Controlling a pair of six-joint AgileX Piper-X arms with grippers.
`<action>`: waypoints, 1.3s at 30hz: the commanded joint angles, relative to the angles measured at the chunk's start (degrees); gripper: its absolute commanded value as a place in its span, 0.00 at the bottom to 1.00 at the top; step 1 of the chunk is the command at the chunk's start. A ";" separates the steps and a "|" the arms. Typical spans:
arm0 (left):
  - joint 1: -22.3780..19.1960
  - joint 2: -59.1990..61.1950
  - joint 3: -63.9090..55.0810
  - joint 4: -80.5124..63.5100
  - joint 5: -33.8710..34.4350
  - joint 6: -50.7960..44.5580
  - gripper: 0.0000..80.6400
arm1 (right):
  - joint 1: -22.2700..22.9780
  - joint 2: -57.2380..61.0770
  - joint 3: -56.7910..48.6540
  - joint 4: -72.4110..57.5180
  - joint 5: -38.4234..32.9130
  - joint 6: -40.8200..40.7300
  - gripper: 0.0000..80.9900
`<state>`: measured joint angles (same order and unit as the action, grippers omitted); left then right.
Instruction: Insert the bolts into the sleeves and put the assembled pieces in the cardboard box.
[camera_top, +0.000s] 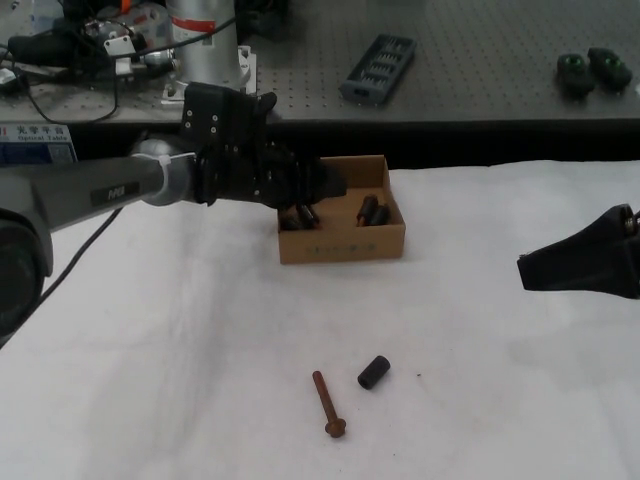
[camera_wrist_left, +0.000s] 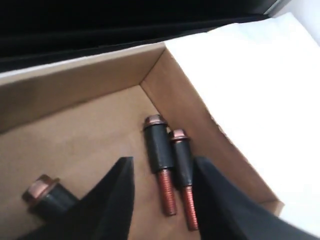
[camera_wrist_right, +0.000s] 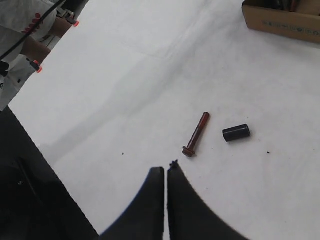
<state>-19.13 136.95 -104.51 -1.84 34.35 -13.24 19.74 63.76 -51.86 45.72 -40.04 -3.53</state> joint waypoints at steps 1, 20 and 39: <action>-0.59 -3.17 -0.36 0.73 6.33 -5.20 0.24 | -0.42 -0.52 -0.44 0.23 -0.91 0.05 0.04; -0.43 -30.97 4.37 55.78 0.67 26.79 0.01 | -0.42 -3.70 -0.25 0.23 -0.78 16.75 0.04; -0.43 -77.74 44.34 49.98 -1.10 23.93 0.01 | -0.27 -3.49 -0.20 10.28 -0.36 27.85 0.02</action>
<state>-19.59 70.56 -67.07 48.48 33.23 11.90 19.74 60.52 -51.86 55.78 -39.86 24.36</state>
